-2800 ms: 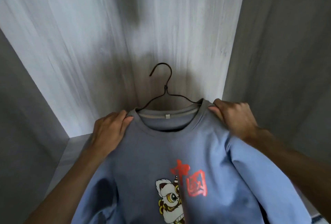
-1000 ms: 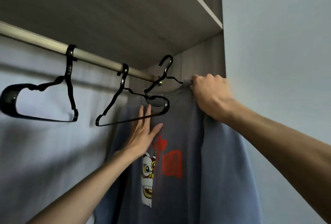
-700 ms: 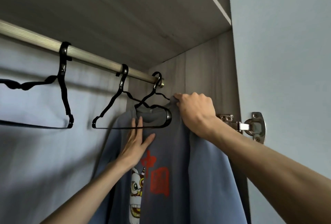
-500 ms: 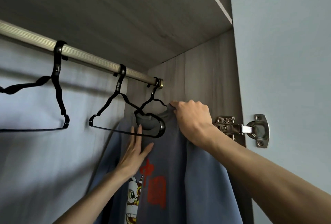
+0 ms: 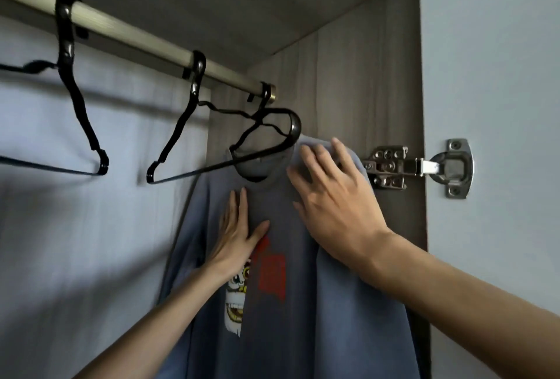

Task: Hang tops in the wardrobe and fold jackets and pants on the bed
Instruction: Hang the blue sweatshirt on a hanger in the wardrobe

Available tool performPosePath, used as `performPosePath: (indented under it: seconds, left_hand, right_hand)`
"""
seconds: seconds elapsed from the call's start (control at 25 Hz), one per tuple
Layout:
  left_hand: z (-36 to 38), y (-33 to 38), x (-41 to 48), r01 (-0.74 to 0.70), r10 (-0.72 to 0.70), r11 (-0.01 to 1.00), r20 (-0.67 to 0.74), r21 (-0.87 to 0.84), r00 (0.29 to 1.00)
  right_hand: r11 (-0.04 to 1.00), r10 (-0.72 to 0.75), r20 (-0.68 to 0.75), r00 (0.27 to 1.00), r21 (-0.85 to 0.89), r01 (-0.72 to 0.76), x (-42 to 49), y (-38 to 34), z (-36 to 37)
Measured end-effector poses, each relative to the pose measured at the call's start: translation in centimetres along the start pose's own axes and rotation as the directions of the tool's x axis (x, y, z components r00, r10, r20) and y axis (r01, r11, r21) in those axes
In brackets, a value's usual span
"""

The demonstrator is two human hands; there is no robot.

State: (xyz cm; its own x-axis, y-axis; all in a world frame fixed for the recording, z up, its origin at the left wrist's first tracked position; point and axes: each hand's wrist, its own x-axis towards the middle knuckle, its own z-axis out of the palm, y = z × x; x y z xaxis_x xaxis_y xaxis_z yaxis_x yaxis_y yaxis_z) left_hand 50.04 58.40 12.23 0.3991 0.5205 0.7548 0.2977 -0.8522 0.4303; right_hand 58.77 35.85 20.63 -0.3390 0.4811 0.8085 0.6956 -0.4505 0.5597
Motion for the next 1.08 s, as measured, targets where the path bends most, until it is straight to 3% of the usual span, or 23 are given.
performPosePath:
  seconds: [0.16, 0.28, 0.4, 0.6, 0.68, 0.72, 0.8, 0.88, 1.0, 1.08]
  left_hand:
    - [4.2, -3.7, -5.6, -0.029, 0.018, 0.993, 0.090, 0.119, 0.996]
    - [6.8, -6.4, -9.3, 0.096, -0.110, 0.991, 0.152, 0.096, 0.982]
    - [7.1, -7.4, -11.5, 0.232, -0.235, 0.972, 0.221, 0.040, 0.947]
    - [6.8, -7.2, -15.3, 0.328, -0.370, 0.929, 0.375, 0.171, 0.850]
    - [5.7, -6.0, -17.4, 0.294, -0.416, 0.905, 0.489, 0.309, 0.766]
    - [5.1, -5.1, -18.6, 0.229, -0.401, 0.906, 0.551, 0.356, 0.731]
    - [3.6, -1.8, -21.3, 0.096, -0.327, 0.925, 0.643, 0.367, 0.692]
    - [2.3, 3.0, -24.0, 0.052, -0.236, 0.962, 0.718, 0.269, 0.655]
    - [2.2, 10.5, -28.0, 0.058, -0.118, 0.993, 0.790, 0.105, 0.602]
    - [3.7, 16.9, -32.0, 0.049, -0.010, 0.999, 0.854, -0.018, 0.521]
  right_hand:
    - [0.992, -0.071, 0.228, 0.971, 0.120, 0.045, -11.0, -3.7, 0.7]
    - [0.990, -0.103, 0.415, 0.904, 0.126, 0.054, -16.8, -7.0, 1.4]
    - [0.978, -0.166, 0.381, 0.910, 0.178, 0.104, -20.0, -8.9, 2.3]
    - [0.921, -0.240, 0.310, 0.920, 0.372, 0.115, -23.5, -10.5, 2.4]
    - [0.830, -0.262, 0.328, 0.907, 0.557, 0.038, -24.6, -10.8, 1.4]
    - [0.732, -0.264, 0.377, 0.888, 0.677, -0.070, -25.2, -10.7, 0.5]
    - [0.438, -0.214, 0.557, 0.803, 0.789, -0.430, -26.5, -10.0, -2.4]
    - [0.185, -0.184, 0.739, 0.649, 0.674, -0.715, -28.3, -8.7, -6.4]
    - [0.175, -0.154, 0.870, 0.468, 0.491, -0.854, -32.7, -6.1, -13.0]
    - [0.191, -0.106, 0.936, 0.336, 0.350, -0.917, -37.7, -3.6, -18.9]
